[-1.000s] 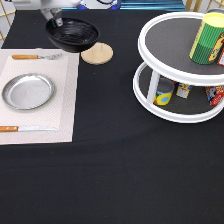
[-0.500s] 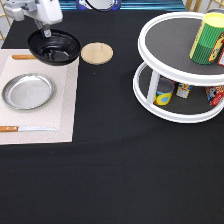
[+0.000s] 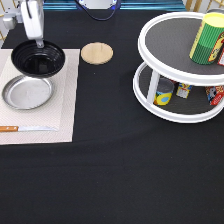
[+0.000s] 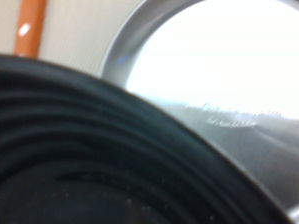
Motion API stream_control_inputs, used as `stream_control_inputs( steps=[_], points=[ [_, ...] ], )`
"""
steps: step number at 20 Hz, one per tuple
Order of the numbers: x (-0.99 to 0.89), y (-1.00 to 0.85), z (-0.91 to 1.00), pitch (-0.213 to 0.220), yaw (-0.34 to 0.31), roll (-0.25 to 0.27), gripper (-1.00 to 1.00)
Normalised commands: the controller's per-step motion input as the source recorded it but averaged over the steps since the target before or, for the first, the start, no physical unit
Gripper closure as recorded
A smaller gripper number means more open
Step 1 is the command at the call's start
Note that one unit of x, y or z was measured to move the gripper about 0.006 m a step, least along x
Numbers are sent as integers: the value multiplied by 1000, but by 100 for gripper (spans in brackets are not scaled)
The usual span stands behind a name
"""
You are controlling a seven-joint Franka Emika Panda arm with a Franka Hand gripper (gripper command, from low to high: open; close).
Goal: Pick up the bowl from the lazy Susan and put bowl on the plate
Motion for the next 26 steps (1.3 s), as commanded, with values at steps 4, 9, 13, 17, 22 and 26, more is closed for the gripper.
stream_control_inputs(
  steps=[4, 9, 13, 17, 22, 26],
  points=[
    [-9, -450, -166, -11, -218, 0, 100],
    [0, -562, -205, -3, -156, 31, 100],
    [90, -546, -425, 2, -95, 134, 100],
    [384, -271, -472, 43, -65, 119, 100],
    [345, -211, -265, 101, -20, 150, 100],
    [344, -35, -51, 154, -37, 102, 100]
  ],
)
